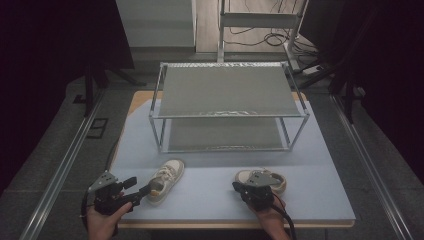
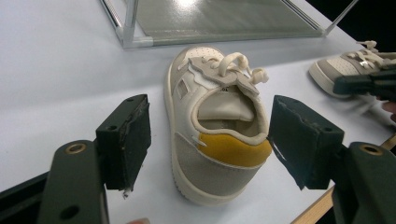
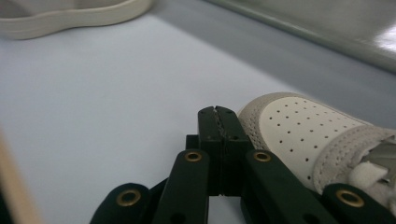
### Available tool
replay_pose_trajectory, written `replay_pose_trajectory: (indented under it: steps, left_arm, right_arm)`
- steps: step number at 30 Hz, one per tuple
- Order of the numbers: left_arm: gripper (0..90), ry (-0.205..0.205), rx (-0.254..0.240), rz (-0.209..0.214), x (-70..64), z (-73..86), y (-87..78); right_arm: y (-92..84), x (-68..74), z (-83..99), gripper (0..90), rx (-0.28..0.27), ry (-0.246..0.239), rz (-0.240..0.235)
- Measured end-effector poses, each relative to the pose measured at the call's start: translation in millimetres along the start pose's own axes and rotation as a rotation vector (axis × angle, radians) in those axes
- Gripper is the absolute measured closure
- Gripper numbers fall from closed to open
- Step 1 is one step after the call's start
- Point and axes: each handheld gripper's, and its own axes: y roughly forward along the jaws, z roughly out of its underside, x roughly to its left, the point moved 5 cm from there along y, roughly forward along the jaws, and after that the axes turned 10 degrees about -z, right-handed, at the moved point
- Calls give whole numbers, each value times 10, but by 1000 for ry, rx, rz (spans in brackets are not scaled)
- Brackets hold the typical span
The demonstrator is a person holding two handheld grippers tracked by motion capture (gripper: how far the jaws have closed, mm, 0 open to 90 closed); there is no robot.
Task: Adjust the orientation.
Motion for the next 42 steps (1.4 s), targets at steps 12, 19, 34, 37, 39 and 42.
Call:
replay_pose_trajectory:
  steps: [12,19,34,37,39,42]
  left_arm:
    - [294,10,9,7,-42,13,40]
    - [294,10,7,9,-45,13,33]
    - [293,11,10,8,-47,20,42]
    - [294,11,10,8,-47,21,41]
    - [293,11,11,9,-48,22,44]
    - [293,7,12,14,-48,25,49]
  right_arm:
    - [-40,2,-43,879,-36,34,63]
    - [-736,-106,-64,892,-151,67,91]
    - [-1280,-925,328,894,-193,213,183]
    - [-1202,-975,421,895,-160,233,174]
    - [-1174,-975,446,895,-148,233,169]
    - [-1138,-970,475,895,-129,234,163]
